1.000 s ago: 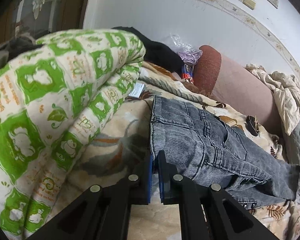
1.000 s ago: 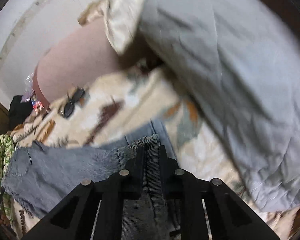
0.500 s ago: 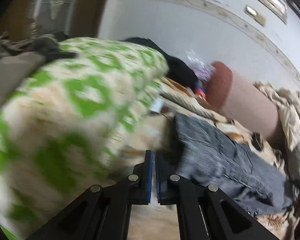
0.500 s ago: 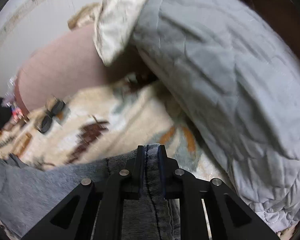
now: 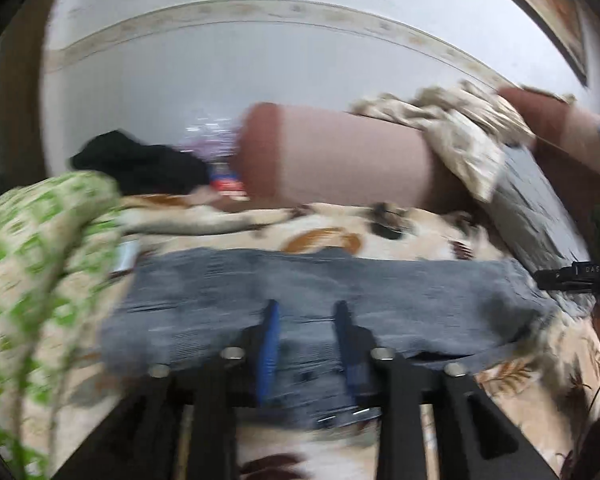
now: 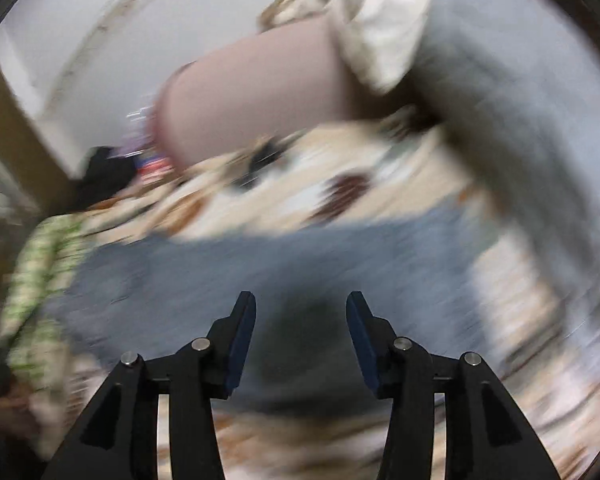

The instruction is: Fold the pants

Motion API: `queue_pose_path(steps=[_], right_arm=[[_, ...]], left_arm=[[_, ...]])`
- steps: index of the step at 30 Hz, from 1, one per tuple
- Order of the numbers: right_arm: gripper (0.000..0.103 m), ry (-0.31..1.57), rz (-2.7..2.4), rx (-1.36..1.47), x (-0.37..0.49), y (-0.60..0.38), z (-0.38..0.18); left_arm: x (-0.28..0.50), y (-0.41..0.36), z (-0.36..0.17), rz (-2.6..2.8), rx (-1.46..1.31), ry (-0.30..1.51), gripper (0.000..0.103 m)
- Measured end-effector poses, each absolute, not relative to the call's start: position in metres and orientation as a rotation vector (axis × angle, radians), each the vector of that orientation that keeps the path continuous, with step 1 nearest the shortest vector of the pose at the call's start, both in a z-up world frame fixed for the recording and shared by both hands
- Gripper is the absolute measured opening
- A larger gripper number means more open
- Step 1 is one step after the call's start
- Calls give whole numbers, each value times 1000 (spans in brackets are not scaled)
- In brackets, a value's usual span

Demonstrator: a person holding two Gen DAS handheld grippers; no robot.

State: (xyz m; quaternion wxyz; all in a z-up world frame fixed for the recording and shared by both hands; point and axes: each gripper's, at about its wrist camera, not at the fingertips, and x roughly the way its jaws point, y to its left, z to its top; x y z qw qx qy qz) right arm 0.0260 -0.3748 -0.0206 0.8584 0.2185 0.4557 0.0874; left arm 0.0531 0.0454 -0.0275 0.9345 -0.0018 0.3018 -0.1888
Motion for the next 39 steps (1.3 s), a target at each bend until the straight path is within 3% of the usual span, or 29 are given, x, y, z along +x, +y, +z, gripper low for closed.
queue_pose_path(steps=[1,8,10,15,19,21,23,25,28,39], right_arm=[[48,972,209,512,19,-373,-24],[48,1014,204,787,-7,-397,-57],[48,1027,194,818,-5,-404,-61],[48,1085,99,850,9,-410,-83],[48,1082,66,882,10,-415,-90],[48,1069,46,893,12,-417,-93],[38,1063,25,876,15,-418,-97],[14,1064,0,842,16,-417,-98],[7,1050,0,806,16,-414,-95],[4,989,-62,721,-1,-424,-76]], left_arm=[[57,34,-28,-401,-9,621,65],[83,1,-51,-442,-74,713,66],[88,0,-63,-430,-88,762,49],[88,1,-81,-402,-32,828,31],[92,-2,-90,-385,13,856,8],[91,-2,-94,-392,21,869,4],[86,-3,-94,-412,47,865,1],[82,-4,-93,-441,70,867,0],[82,-4,-105,-445,79,931,0],[67,4,-110,-479,104,977,0]])
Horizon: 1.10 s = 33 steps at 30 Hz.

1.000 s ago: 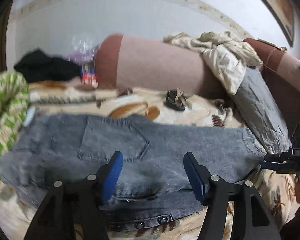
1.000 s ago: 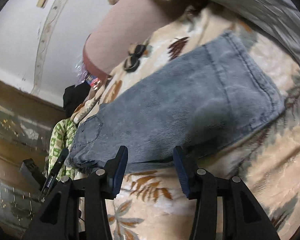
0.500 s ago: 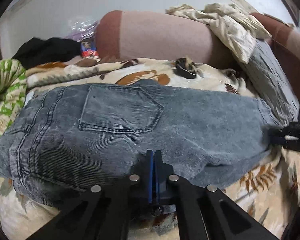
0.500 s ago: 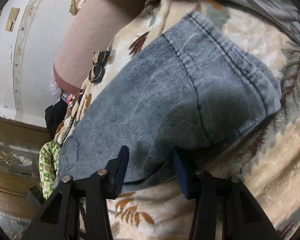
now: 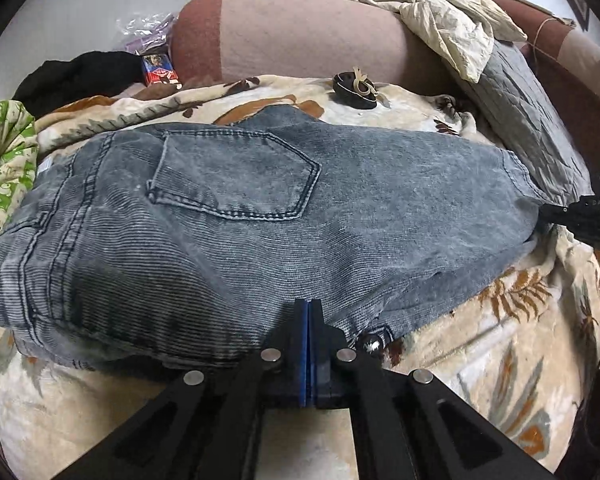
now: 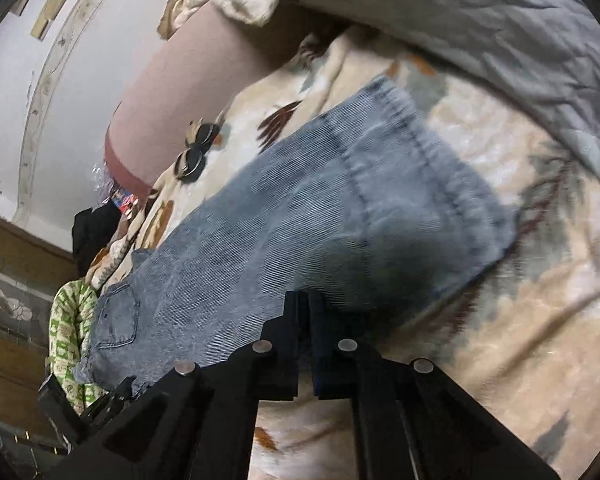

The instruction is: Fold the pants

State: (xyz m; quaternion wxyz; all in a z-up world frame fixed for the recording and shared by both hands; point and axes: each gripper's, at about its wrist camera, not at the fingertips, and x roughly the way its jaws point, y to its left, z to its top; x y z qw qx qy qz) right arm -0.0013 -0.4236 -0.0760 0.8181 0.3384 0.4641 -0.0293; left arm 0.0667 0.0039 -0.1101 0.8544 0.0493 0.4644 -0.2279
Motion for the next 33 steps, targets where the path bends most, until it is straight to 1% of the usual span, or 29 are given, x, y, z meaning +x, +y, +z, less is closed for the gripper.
queue_pose_path(steps=[2,4,6,8,9,10,11,12,13,16,18,21,23,26,29,33], right_arm=[[4,999,-51,744,0,-426,-80],[7,1021,69,847,4,-422,-83],[8,1033,114,872,4,-415,-81],[9,1049,126,825,6,-405,-77],[13,1055,135,825,7,-402,-77],[20,1061,145,832,9,-399,-79],[24,1061,149,834,9,-398,-79],[27,1046,140,822,10,-396,-78],[28,1024,139,799,10,-393,-75],[30,994,170,719,20,-377,-69],[31,999,174,627,30,-360,-71],[31,1064,167,474,44,-337,-84],[31,1120,173,423,49,-326,-96],[31,1169,177,324,50,-315,-100],[32,1257,211,288,46,-311,-101],[32,1310,235,319,40,-314,-104]], left_arm=[[69,5,-109,-477,89,975,0],[70,6,-102,-476,62,954,0],[66,4,-83,-493,61,873,0],[57,-2,-69,-538,64,797,1],[54,-6,-65,-554,65,777,6],[52,-12,-62,-567,71,763,15],[52,-18,-61,-568,79,754,22],[56,-23,-62,-558,76,751,36],[61,-26,-64,-553,60,755,45],[73,-32,-74,-546,-11,803,45],[77,-39,-81,-525,7,829,45],[80,-47,-98,-520,26,909,43],[76,-54,-109,-524,81,966,43],[67,-62,-115,-534,172,989,41],[64,-62,-117,-549,182,1015,39],[58,-60,-117,-558,188,1021,39]])
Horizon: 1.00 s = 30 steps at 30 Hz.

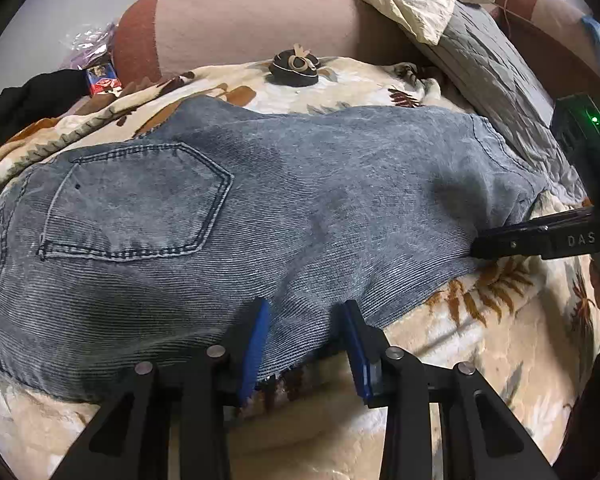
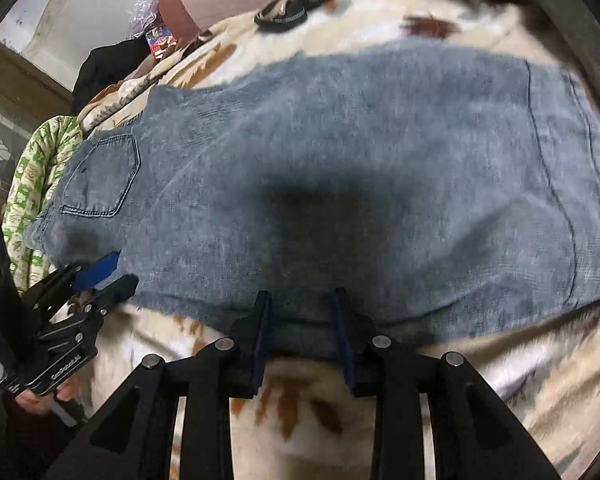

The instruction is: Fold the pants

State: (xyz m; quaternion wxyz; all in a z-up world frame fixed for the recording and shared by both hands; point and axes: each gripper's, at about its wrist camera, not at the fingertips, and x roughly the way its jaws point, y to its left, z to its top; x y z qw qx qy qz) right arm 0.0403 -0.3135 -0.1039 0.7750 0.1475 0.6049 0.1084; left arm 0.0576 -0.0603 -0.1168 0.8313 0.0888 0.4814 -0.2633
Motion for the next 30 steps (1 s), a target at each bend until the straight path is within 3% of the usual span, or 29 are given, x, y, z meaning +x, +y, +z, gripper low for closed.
queue_pose_path(steps=[7,11,19,24,26,27,28,30], right_arm=[[31,1248,238,482,30,-356,-84],[44,1156,108,666,6,-434,-66],[48,1111,4,932,-9,-495,-80],[48,1074,-93,936,0,-494,-87],[40,1051,-103,928,1,-492,-89],[20,1034,-120,865,1,-490,-83],[12,1019,-133,823,-2,-490,-76],[8,958,-150,764,-7,-490,-62]], left_arm=[[65,-55,-109,-565,125,985,39],[64,-47,-100,-559,88,948,40],[64,-49,-99,-565,90,941,40],[63,-52,-108,-567,117,966,40],[62,-52,-109,-569,126,967,40],[62,-52,-110,-571,128,966,40],[61,-52,-110,-574,131,967,39],[59,-51,-111,-580,141,978,39]])
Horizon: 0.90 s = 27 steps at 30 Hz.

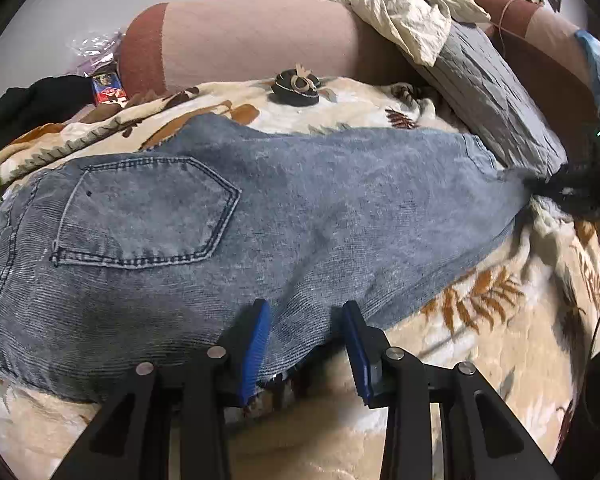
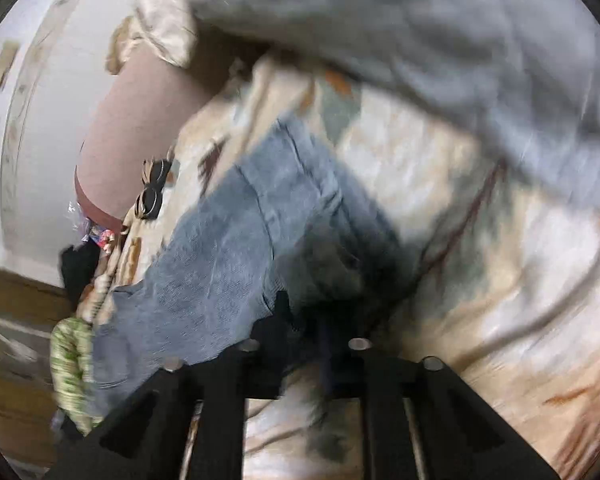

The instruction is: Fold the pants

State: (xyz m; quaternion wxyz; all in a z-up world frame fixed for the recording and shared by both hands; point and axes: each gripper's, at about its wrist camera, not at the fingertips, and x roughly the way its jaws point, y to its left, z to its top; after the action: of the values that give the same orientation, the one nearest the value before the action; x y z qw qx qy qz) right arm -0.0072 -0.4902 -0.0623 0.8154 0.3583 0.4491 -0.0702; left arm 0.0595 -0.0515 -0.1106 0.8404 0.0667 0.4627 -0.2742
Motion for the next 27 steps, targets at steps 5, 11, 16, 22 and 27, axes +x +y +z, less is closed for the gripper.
queue_pose_path(steps=[5,11,16,22,27], right_arm=[[7,972,-229,764,-15,-505,-73],[7,995,-234,713,-10,-498,-72],[11,921,-237,618,-10,-477,-42],[28,866,-105,560,3,-441,-31],[39,907,133,521,40,-383,-31]], left_arm=[[52,-52,-114,-595,194,985,39],[47,-49,-111,-599,192,980,39],[55,-34,-98,-606,88,970,42],[74,7,-79,-499,-29,895,42],[87,41,-83,-351,-147,908,42]])
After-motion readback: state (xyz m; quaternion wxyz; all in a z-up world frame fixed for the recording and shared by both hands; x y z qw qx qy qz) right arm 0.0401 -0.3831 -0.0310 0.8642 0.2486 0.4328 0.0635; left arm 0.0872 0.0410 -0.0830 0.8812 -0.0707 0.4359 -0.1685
